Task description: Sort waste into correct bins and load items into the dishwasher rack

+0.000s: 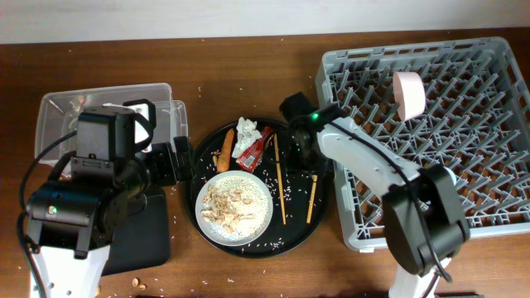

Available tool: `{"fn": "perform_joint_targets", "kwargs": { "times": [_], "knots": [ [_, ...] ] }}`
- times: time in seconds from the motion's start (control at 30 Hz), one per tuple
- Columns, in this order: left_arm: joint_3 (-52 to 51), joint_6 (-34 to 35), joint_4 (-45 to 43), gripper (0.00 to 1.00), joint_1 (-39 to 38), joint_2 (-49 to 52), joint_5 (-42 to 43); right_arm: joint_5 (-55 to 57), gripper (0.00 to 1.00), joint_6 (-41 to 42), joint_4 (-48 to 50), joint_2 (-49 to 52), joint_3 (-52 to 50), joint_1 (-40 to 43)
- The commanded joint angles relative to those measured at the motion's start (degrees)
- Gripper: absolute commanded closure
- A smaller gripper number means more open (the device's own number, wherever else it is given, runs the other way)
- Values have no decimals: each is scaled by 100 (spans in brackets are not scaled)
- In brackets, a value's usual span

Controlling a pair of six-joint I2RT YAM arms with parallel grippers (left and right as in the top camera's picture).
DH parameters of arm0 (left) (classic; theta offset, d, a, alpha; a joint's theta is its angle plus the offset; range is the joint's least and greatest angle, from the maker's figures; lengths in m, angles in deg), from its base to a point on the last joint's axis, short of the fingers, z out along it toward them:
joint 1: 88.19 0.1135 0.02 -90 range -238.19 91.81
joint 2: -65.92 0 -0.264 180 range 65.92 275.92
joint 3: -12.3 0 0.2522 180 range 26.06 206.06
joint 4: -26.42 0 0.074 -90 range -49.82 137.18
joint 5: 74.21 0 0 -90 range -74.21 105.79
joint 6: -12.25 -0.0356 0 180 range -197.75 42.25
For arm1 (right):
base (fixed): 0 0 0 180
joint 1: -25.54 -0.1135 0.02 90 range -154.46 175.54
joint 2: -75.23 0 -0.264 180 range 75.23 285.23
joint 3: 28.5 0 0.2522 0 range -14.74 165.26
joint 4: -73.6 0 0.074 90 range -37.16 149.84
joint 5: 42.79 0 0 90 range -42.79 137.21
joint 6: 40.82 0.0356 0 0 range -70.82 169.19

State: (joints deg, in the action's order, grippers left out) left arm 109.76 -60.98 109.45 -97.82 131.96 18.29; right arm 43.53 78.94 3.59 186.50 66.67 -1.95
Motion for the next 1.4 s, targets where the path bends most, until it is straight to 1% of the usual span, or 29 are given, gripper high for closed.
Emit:
{"fn": "perform_joint_targets", "kwargs": {
  "times": [0.0,0.1,0.2,0.37,0.5,0.53,0.57,0.63,0.67,0.7,0.8,0.93,1.1,1.17,1.27,1.33,1.37],
  "knots": [
    [42,55,4,1,-7,-39,-83,433,51,155,-85,-125,-22,61],
    [42,55,4,1,-7,-39,-83,468,52,306,9,-55,-216,61],
    [42,55,4,1,-7,-39,-83,614,52,629,13,48,-356,61],
    [42,55,4,1,-4,-39,-83,562,52,723,111,260,-470,92],
    [42,55,4,1,-4,-39,-83,229,53,881,-9,262,-472,221],
    [42,55,4,1,-7,-39,-83,153,56,962,-7,264,-490,245],
    [42,55,4,1,-4,-39,-83,107,61,977,44,264,-498,251],
    [42,55,4,1,-4,-39,-83,87,78,975,162,264,-498,249],
    [42,55,4,1,-7,-39,-83,87,84,970,212,264,-492,245],
    [42,55,4,1,-7,-39,-83,90,87,946,240,262,-481,243],
    [42,55,4,1,-4,-39,-83,87,96,573,197,203,-293,243],
    [42,55,4,1,-4,-39,-83,85,96,116,9,-275,22,234],
    [42,55,4,1,-4,-39,-83,-13,96,-901,-203,-1167,479,251],
    [42,55,4,1,-7,-39,-83,205,96,-1266,-319,-1528,612,328],
    [42,55,4,1,-7,-39,-83,866,96,-1818,-337,-1947,634,638],
    [42,55,4,1,-4,-39,-83,1104,96,-2232,-334,-1980,625,984],
    [42,55,4,1,-4,-39,-83,1084,96,-2302,-313,-1915,601,1154]
  ]
}}
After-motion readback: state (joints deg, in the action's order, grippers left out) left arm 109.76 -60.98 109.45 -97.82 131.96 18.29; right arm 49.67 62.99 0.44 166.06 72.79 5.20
